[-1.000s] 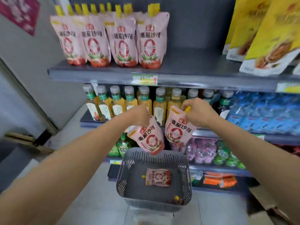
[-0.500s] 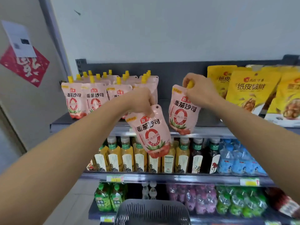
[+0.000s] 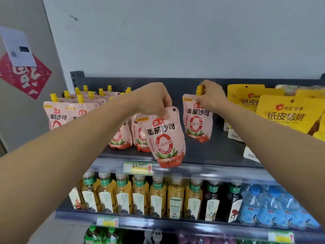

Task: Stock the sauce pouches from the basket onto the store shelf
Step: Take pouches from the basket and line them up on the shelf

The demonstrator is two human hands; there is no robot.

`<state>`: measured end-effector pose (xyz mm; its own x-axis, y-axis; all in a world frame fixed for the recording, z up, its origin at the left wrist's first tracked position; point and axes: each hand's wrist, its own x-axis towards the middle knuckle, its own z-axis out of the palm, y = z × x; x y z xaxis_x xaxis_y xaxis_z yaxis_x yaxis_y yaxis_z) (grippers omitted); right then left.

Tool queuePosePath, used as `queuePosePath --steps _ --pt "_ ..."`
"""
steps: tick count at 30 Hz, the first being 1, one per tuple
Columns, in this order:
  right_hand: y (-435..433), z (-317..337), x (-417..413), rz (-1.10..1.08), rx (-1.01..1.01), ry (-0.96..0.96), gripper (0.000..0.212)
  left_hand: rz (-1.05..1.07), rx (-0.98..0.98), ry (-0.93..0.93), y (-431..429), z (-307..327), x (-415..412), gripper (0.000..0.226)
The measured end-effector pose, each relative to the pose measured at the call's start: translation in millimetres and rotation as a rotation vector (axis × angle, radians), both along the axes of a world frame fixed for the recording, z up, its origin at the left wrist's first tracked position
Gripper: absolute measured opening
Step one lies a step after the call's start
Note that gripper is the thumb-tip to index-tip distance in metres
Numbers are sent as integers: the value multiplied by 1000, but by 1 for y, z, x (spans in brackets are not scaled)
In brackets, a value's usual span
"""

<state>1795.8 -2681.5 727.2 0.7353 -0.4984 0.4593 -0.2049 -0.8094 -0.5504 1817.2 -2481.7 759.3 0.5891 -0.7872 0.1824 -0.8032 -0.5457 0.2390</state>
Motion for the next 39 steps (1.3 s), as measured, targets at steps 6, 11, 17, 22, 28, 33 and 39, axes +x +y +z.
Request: queuePosePath --steps 6,11,17,22,28,33,39 --pt "-47 -3 56 116 -2 7 17 86 38 -7 -33 5 12 19" --pt "-75 -11 103 201 73 -12 17 186 58 6 -57 0 23 7" --pt "-86 -16 153 250 106 8 11 271 60 9 -72 -2 33 11" --pt "-83 -25 184 280 134 44 17 307 85 37 -81 -1 42 12" --pt "-86 -25 194 282 107 23 23 326 126 46 -88 0 52 14" --pt "-90 -23 188 277 246 -46 44 288 147 59 -97 1 61 16" --pt "-90 -16 162 210 356 -220 36 213 152 56 -115 -5 74 16"
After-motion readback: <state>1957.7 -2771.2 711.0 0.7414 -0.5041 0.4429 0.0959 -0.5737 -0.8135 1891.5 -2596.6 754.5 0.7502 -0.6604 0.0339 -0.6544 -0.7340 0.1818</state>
